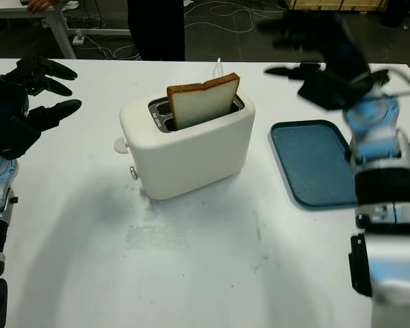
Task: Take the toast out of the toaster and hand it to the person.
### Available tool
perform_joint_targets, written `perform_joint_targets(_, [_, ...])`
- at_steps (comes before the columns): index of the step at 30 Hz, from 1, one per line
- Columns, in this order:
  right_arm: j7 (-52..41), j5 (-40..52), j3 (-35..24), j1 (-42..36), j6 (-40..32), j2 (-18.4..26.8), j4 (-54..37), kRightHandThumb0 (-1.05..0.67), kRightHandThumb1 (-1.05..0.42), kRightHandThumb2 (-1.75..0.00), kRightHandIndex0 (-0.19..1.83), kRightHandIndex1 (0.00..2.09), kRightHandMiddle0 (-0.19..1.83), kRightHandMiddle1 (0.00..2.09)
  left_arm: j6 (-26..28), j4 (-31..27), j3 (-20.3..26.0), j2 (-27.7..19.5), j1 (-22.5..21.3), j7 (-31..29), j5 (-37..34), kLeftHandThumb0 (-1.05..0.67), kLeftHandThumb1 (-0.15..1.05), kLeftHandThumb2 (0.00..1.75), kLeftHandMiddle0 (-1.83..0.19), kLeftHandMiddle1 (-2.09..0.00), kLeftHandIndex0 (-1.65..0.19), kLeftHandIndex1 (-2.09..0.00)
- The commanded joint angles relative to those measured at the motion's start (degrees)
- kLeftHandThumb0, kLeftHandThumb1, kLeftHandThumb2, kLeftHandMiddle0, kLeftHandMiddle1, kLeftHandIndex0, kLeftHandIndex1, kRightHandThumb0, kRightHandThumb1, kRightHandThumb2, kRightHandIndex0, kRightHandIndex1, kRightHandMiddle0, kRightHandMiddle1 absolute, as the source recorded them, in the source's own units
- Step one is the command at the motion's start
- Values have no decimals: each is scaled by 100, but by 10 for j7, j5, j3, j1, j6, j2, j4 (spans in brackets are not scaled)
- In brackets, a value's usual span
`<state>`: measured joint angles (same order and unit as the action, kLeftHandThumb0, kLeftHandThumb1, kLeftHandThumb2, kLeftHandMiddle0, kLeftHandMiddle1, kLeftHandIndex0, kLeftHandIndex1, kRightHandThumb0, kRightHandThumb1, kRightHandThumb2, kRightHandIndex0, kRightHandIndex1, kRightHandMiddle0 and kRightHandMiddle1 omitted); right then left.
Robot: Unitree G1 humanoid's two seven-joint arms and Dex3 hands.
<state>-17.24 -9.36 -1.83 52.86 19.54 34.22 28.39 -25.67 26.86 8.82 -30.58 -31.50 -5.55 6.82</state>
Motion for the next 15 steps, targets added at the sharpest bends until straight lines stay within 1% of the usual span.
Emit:
perform_joint_targets(1, [-19,13,-1,29,-15,6,-17,-22,-58,-1,89,1,85,1,2,-3,1,-2,-2,-1,-2,-90,92,12,-43,-132,-40,-119])
perform_joint_targets(2, [-29,16,1,42,-19,5,-21,-27,-56,-1,89,2,85,2,1,-2,1,-2,-2,-1,-3,-90,92,12,-43,-132,-40,-119])
perform_joint_targets(3, [-37,18,2,52,-22,5,-24,-37,-54,-1,90,3,86,2,0,-1,1,-2,-2,-1,-3,-90,92,11,-43,-132,-40,-119])
perform_joint_targets(4, [-45,20,5,64,-25,4,-28,-42,-53,-1,90,3,86,2,0,-2,0,-2,-2,1,0,-90,92,11,-43,-132,-40,-119])
perform_joint_targets(6, [-67,26,10,85,-23,2,-27,-60,-50,-1,91,4,88,3,-1,-2,0,-2,-2,2,1,-90,92,12,-43,-131,-40,-119])
perform_joint_targets(9, [-102,10,35,109,-23,4,-34,-77,-51,-1,89,6,87,3,-9,5,0,-4,-4,3,2,-89,92,12,-44,-131,-40,-119])
perform_joint_targets(12, [-127,-34,77,124,6,12,-33,-92,-57,-2,89,8,84,2,-1,1,2,-1,-3,2,-3,-89,92,12,-43,-131,-40,-119])
perform_joint_targets(15, [-176,-53,112,136,-27,7,-38,-90,-58,-1,79,5,76,0,-5,2,0,-4,-3,7,6,-89,92,12,-44,-131,-40,-119])
